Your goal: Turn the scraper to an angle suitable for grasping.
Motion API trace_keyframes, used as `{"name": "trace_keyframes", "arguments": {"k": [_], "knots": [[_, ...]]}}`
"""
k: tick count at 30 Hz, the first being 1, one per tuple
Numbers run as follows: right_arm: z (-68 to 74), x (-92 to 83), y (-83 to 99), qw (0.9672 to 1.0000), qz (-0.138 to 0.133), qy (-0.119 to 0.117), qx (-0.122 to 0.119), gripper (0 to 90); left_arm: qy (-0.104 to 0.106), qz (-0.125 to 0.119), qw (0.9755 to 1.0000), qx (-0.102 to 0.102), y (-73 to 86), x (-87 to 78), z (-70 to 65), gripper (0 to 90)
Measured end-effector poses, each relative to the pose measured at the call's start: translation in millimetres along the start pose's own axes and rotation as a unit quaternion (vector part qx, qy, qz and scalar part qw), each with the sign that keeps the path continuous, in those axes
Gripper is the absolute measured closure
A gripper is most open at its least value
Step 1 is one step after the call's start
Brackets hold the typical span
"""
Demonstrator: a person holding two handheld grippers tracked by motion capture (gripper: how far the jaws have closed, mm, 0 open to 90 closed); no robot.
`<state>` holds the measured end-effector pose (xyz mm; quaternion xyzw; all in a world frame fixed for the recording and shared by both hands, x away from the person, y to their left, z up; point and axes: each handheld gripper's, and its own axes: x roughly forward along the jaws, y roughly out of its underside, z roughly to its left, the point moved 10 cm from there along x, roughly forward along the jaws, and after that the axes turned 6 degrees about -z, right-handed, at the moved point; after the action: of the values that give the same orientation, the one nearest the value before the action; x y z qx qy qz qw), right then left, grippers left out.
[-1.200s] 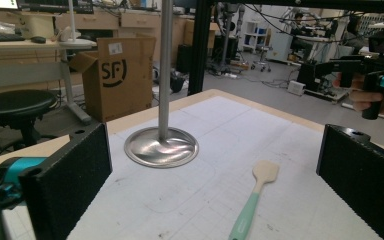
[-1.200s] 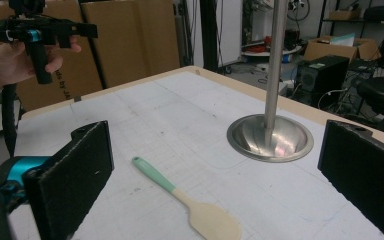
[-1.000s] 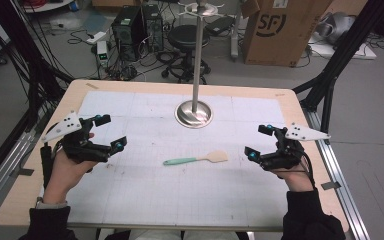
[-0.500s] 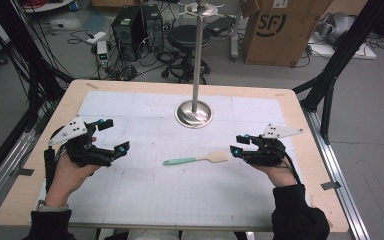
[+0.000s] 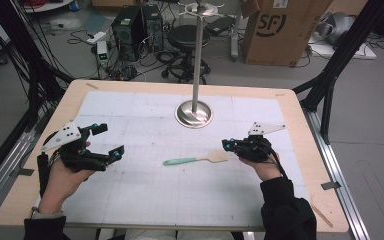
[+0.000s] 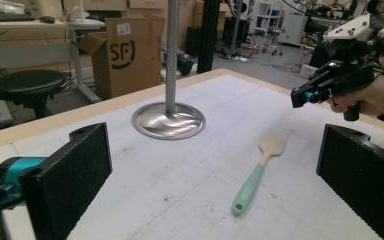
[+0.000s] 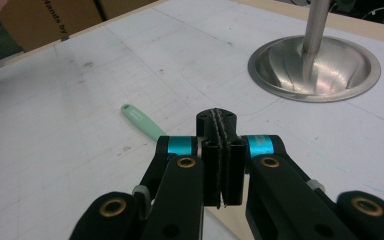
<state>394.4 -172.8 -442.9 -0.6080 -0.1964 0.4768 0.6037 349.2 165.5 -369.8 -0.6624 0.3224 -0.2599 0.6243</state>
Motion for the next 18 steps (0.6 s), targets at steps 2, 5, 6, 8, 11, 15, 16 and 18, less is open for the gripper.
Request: {"name": "trace_keyframes", "arguments": {"k": [2,5,6,8,11,15,16,18], "knots": [[-3.8,7.9,1.2,1.0,0.001,0.004,0.007,89.5,-0.003,0.001,1.0,-0.001,1.5,-2.2,0.1,1.7],[-4.9,18.1,3.3,1.0,0.007,0.003,0.006,89.5,-0.005,0.004,1.0,-0.001,3.1,-4.3,-0.2,1.7],[-4.6,21.7,4.7,0.9999,0.012,0.002,0.003,89.5,-0.006,0.005,1.0,0.0,3.6,-4.9,-0.2,1.7],[-4.1,28.9,8.7,0.9997,0.025,0.0,-0.003,89.5,-0.008,0.005,1.0,-0.001,4.1,-6.2,-0.1,1.7],[-4.7,38.7,15.6,0.999,0.045,0.005,-0.001,89.5,-0.009,0.006,0.9999,-0.001,4.5,-7.9,0.0,1.7],[-7.6,47.6,23.0,0.9984,0.055,0.012,0.007,89.7,-0.011,0.006,0.9999,-0.001,4.7,-9.8,0.0,1.7],[-8.9,49.1,26.5,0.9978,0.064,0.016,0.006,89.7,-0.011,0.006,0.9999,-0.001,4.9,-9.9,-0.4,1.7],[-11.2,51.4,30.1,0.9971,0.072,0.023,0.004,89.7,-0.01,0.007,0.9999,-0.001,5.3,-9.5,-0.8,1.7]]}}
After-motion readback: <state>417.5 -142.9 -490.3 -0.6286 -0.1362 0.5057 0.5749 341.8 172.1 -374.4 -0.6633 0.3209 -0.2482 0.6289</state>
